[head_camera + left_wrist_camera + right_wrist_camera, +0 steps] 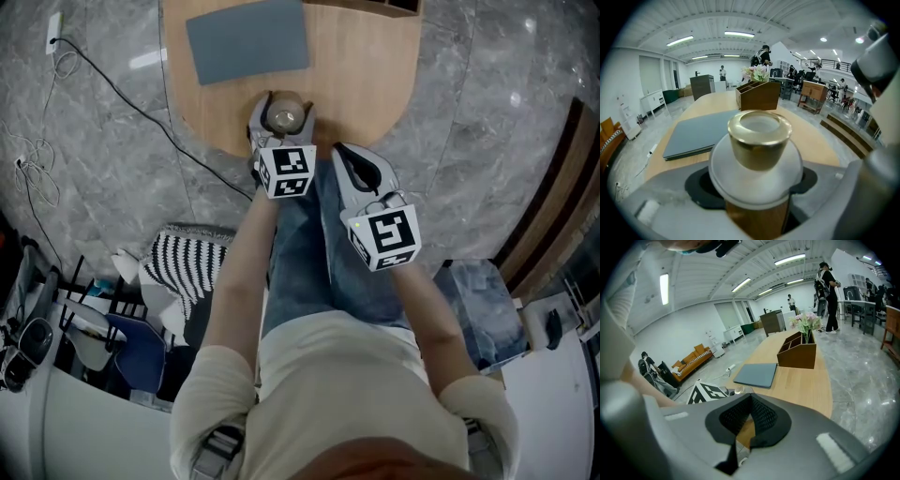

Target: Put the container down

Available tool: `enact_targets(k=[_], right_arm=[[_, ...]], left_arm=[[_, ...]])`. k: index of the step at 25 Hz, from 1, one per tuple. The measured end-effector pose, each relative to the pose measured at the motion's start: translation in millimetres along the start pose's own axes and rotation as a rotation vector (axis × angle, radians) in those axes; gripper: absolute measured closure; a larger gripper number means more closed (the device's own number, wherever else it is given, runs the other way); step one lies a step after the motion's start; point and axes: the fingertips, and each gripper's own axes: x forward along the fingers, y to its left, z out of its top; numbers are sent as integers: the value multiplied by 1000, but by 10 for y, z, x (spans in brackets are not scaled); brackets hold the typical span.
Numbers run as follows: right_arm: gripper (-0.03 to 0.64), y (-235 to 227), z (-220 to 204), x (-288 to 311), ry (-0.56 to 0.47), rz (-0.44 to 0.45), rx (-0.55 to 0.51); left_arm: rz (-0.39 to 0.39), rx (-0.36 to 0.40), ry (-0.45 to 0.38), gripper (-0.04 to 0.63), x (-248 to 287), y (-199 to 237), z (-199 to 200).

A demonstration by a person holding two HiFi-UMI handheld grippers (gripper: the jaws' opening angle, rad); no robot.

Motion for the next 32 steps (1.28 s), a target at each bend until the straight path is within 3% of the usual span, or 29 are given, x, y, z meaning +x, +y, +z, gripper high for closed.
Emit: enact_targets(k=[7,11,20,24,27,32], right_arm=[[615,63,63,-29,-20,-13,-1],[615,112,115,-94,-38,-26,-10],[615,367,195,-363,-79,-52,-48],[615,514,220,-546,-94,-62,-59],[615,638,233,-710,-99,-66,-60],[615,867,277,-992,-117,-86,-75]], left_arm=[[-41,-16,1,242,14,-28,-12],[-78,-24,6,197,-57,-49,-2],[-103,-60,-30,190,-639,-84,137],[-102,-89,-6,192,-981,-134,120],[-119,-118,-34,234,-1305,-179,186],[-199,-199,-85,376,-1889,-247,348]])
